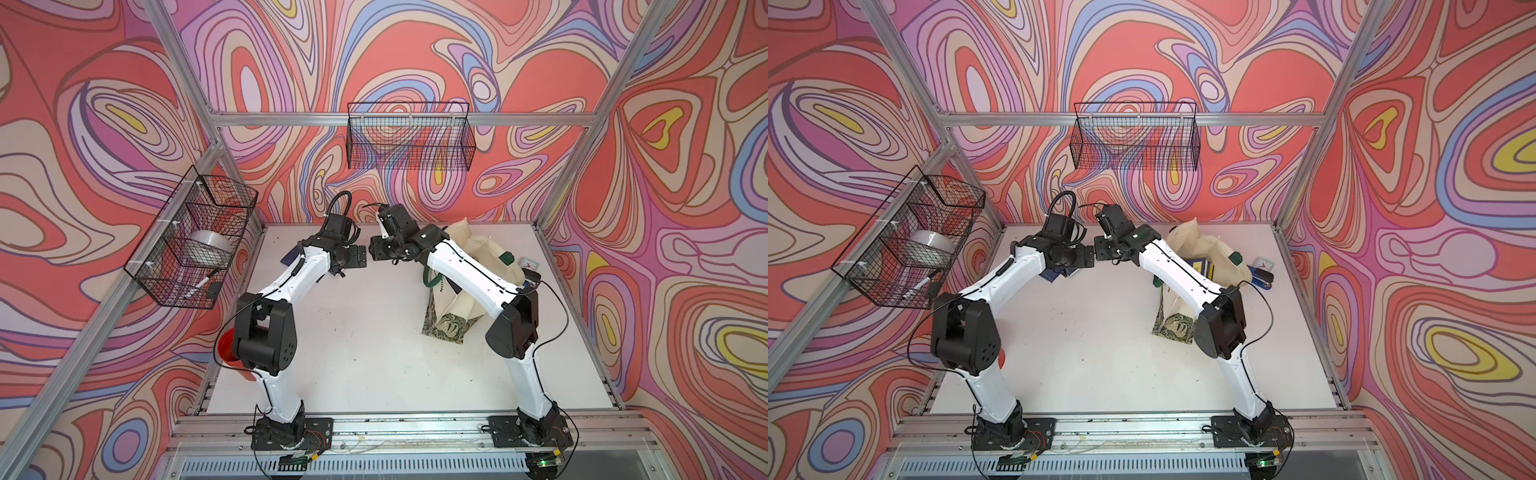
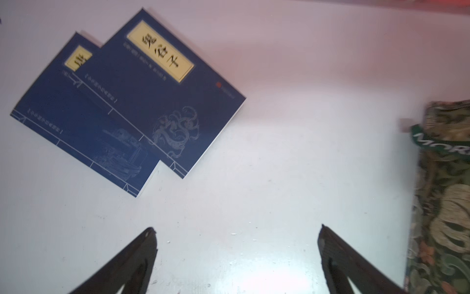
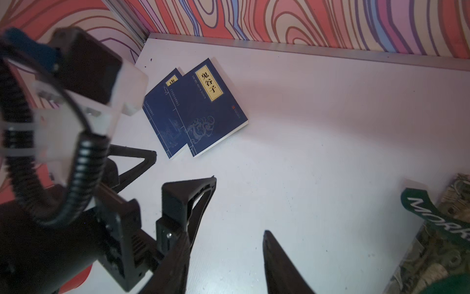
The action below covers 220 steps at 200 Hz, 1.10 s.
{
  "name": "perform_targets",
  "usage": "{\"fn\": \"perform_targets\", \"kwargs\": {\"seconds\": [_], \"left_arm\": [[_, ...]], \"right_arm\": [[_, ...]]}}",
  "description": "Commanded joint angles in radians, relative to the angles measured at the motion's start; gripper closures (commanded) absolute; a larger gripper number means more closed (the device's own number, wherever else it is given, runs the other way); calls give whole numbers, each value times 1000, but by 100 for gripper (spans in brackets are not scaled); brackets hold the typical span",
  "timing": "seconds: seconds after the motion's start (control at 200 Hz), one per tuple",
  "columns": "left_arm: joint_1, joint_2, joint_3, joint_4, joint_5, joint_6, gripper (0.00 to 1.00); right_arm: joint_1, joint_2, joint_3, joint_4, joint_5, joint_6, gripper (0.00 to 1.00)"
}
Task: Put the books into the canvas bag
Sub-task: Move the books to the center of the board.
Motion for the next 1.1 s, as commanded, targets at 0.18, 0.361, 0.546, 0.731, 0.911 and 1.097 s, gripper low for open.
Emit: {"fn": "perform_targets", "kwargs": {"seconds": [0.18,0.361,0.546,0.731,0.911,1.097], "left_arm": [[88,362,388,-172,-111,-77,0],[102,629,785,-294,-274,-79,0],[167,713,894,-201,-232,-115,6],[211,821,1053,-161,-177,-2,14],[244,849,1044,-156,-221,-1,13],[305,882,1074,-182,-164,-63,14]], "right_arm": [[-8,163,16,252,1,-42,50],[-8,196,-17,302,-28,-40,50],[-8,151,-138,384,-55,-21,50],[-8,113,-208,413,-60,-17,50],[-8,106,-218,420,-71,-16,50],[-8,91,-234,412,-69,-24,50]]}}
